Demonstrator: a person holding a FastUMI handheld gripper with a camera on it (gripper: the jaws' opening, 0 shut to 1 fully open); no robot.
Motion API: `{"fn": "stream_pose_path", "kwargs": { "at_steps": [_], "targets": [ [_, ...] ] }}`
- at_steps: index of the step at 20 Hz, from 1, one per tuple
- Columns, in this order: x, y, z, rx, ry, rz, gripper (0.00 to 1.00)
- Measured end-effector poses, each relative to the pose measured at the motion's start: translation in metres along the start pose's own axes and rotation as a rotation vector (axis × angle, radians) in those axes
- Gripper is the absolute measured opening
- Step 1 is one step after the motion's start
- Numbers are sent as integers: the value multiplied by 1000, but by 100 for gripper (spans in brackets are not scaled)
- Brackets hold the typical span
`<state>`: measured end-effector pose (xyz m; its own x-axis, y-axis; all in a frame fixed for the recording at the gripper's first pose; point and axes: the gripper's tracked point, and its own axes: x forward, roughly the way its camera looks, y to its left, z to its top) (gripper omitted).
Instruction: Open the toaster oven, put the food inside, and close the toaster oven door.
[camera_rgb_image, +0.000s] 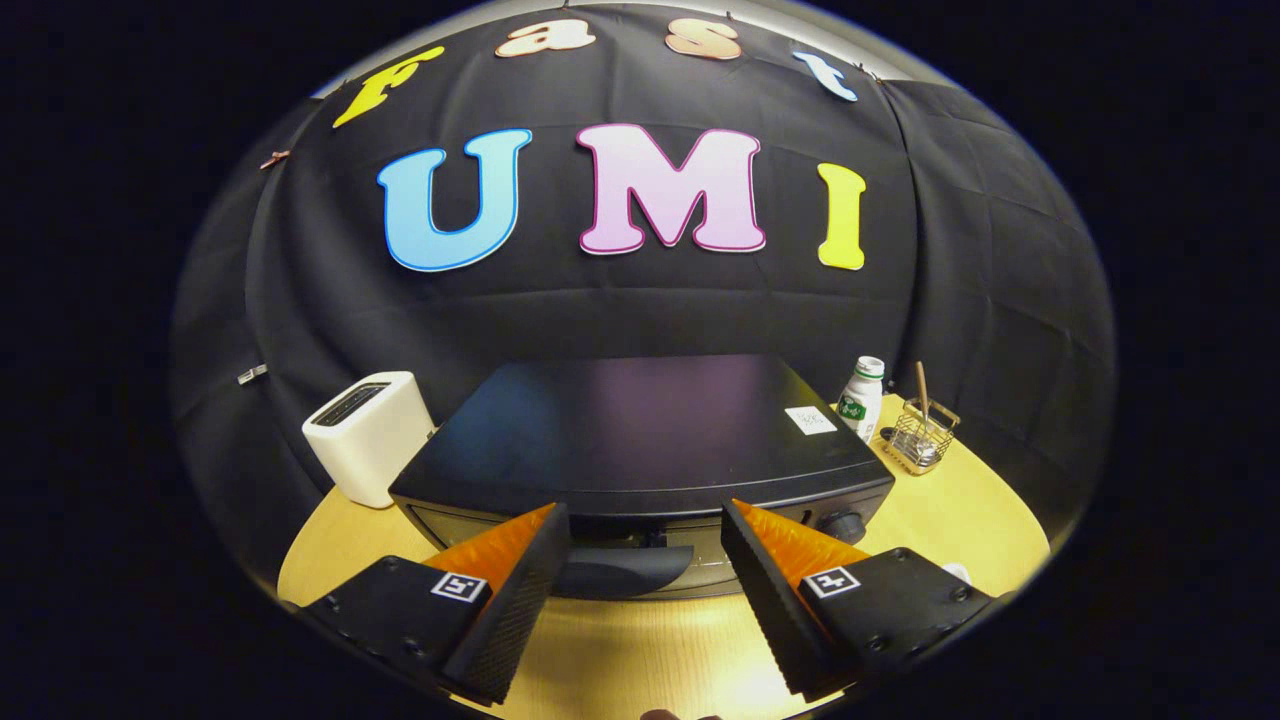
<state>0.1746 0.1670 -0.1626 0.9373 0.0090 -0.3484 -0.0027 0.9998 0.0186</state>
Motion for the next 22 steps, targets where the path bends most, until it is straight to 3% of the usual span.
{"fn": "stream_pose_path", "kwargs": {
  "at_steps": [12, 22],
  "targets": [
    [-20, 6, -23, 16, 52, 12, 99],
    [-73, 2, -91, -13, 139, -1, 97]
  ]
}}
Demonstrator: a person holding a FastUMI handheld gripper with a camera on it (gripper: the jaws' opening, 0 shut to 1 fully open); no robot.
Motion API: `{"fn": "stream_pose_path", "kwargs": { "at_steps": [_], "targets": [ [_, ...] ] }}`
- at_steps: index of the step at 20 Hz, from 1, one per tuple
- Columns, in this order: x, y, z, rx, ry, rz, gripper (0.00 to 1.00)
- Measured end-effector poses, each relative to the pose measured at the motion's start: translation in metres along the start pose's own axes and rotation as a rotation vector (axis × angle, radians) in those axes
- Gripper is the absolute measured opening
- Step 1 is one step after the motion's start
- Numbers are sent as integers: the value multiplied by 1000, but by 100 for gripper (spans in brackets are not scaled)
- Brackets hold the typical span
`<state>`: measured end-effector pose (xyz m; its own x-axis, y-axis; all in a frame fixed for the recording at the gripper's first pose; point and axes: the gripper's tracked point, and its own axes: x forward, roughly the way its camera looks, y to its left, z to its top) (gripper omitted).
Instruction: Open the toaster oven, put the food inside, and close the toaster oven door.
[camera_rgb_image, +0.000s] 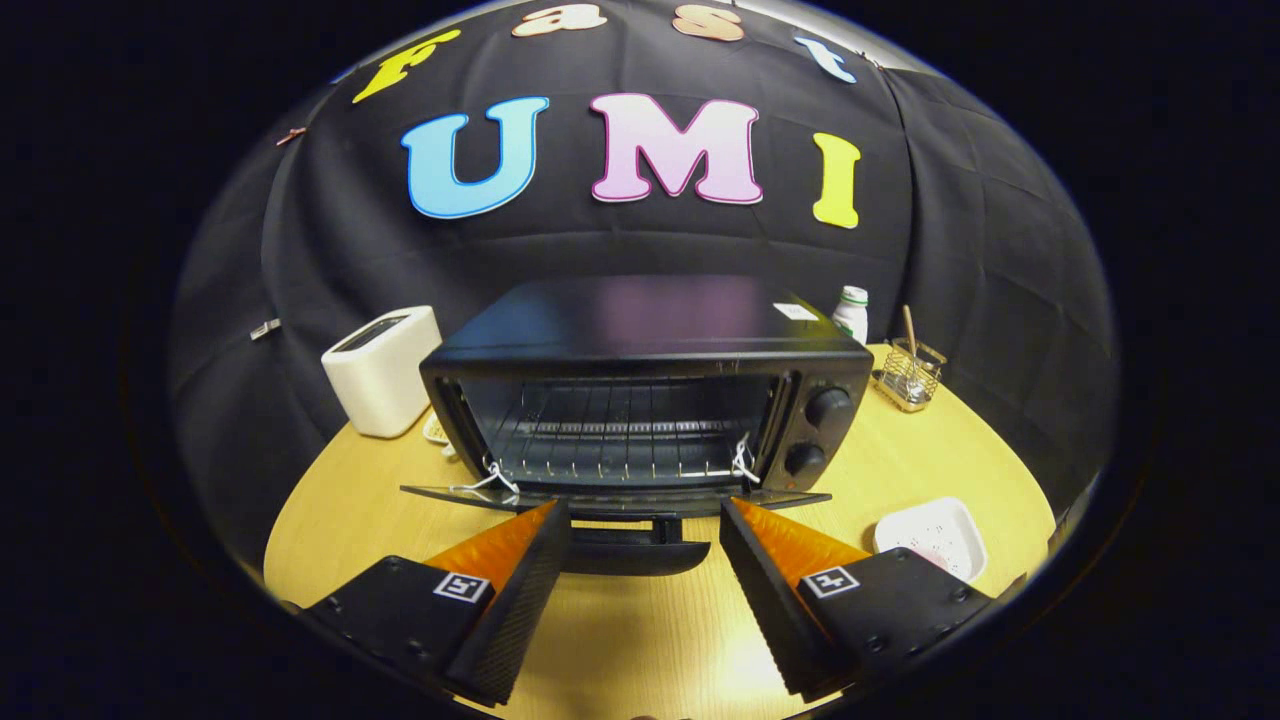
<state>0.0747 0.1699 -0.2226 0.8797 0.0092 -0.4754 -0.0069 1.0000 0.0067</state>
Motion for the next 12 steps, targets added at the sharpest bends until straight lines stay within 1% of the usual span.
{"fn": "stream_pose_path", "kwargs": {
  "at_steps": [4, 7, 9, 12],
  "targets": [
    [-2, 0, -44, -38, 85, 4, 98],
    [3, -11, -87, -79, 197, 11, 99],
    [1, -24, -95, -70, 225, 3, 100],
    [-11, -48, -81, -52, 207, 16, 99]
  ]
}}
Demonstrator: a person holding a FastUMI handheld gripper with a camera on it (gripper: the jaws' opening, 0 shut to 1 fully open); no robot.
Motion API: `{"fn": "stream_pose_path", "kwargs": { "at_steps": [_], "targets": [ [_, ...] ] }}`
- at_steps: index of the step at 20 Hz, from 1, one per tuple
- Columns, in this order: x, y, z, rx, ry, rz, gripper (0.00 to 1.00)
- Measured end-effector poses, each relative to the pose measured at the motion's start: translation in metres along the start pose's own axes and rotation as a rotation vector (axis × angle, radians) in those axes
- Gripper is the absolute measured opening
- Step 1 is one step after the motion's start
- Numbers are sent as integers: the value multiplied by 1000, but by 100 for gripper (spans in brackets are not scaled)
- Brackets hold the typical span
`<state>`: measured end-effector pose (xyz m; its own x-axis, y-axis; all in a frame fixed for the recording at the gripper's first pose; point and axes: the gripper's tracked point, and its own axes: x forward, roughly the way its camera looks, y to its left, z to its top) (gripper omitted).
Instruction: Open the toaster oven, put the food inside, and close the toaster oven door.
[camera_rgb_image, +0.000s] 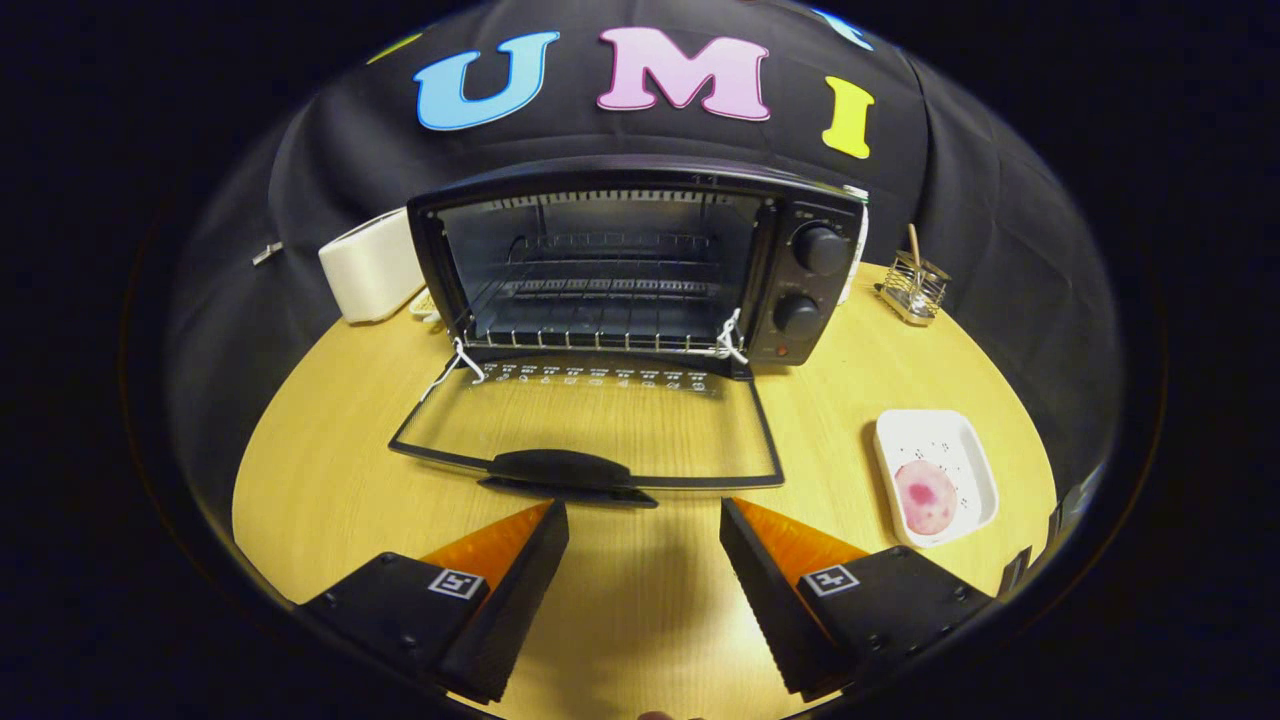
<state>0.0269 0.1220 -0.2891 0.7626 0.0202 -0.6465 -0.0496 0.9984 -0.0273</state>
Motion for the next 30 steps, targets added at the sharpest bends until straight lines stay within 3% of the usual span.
{"fn": "stream_pose_path", "kwargs": {
  "at_steps": [11, 18, 23, 30],
  "targets": [
    [-47, -136, 38, 60, 9, -9, 99],
    [-38, -215, 36, 20, 80, -34, 99],
    [-26, -246, 22, 105, 178, 13, 99],
    [-4, -300, -1, 155, 248, -7, 99]
  ]
}}
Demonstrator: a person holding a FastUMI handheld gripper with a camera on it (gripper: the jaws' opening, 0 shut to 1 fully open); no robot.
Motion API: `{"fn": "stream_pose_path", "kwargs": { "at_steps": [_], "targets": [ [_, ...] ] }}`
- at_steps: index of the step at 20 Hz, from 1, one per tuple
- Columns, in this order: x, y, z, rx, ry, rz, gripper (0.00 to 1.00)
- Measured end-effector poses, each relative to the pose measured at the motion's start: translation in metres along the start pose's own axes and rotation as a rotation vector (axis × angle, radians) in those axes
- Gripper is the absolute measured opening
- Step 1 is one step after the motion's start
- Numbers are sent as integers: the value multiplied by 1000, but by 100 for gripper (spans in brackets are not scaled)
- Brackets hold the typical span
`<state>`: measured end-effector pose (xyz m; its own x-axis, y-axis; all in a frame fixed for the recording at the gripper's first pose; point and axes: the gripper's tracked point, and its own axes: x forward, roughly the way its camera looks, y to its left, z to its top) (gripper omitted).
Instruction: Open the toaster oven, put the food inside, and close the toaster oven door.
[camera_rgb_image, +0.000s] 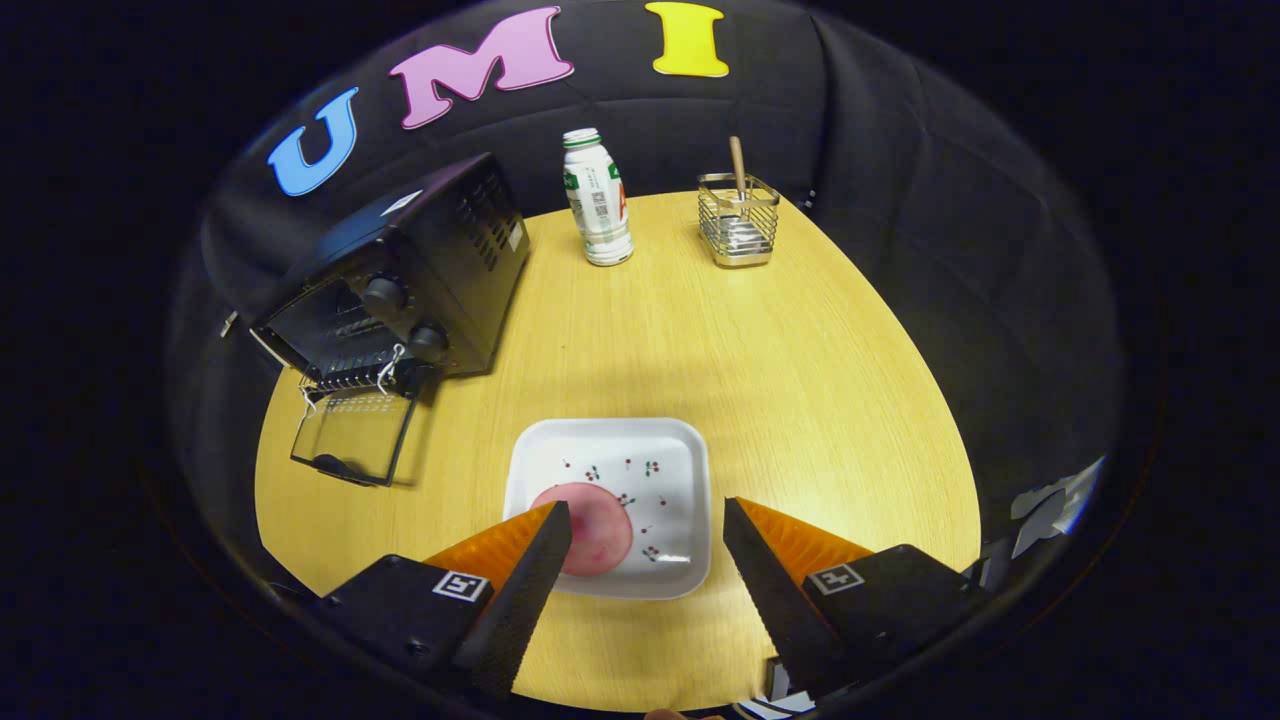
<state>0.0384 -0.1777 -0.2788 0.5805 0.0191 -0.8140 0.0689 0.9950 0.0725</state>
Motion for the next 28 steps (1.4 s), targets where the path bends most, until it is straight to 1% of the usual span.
{"fn": "stream_pose_path", "kwargs": {
  "at_steps": [6, 8, 13, 14, 18, 19, 20, 21, 23, 25, 26, 28],
  "targets": [
    [25, -38, -25, 6, 131, -38, 100],
    [33, -41, -31, -4, 166, -38, 100],
    [43, -40, -48, -78, 238, -49, 100],
    [51, -36, -45, -83, 223, -38, 100],
    [52, -28, -47, -76, 260, -30, 80],
    [52, -25, -47, -79, 278, -26, 70],
    [53, -25, -47, -88, 298, -27, 66],
    [54, -20, -48, -89, 320, -7, 64],
    [55, -21, -47, -88, 344, -2, 43],
    [56, -23, -45, -85, 362, 10, 36],
    [57, -25, -43, -63, 370, 15, 36],
    [59, -28, -41, -4, 383, 24, 27]
  ]
}}
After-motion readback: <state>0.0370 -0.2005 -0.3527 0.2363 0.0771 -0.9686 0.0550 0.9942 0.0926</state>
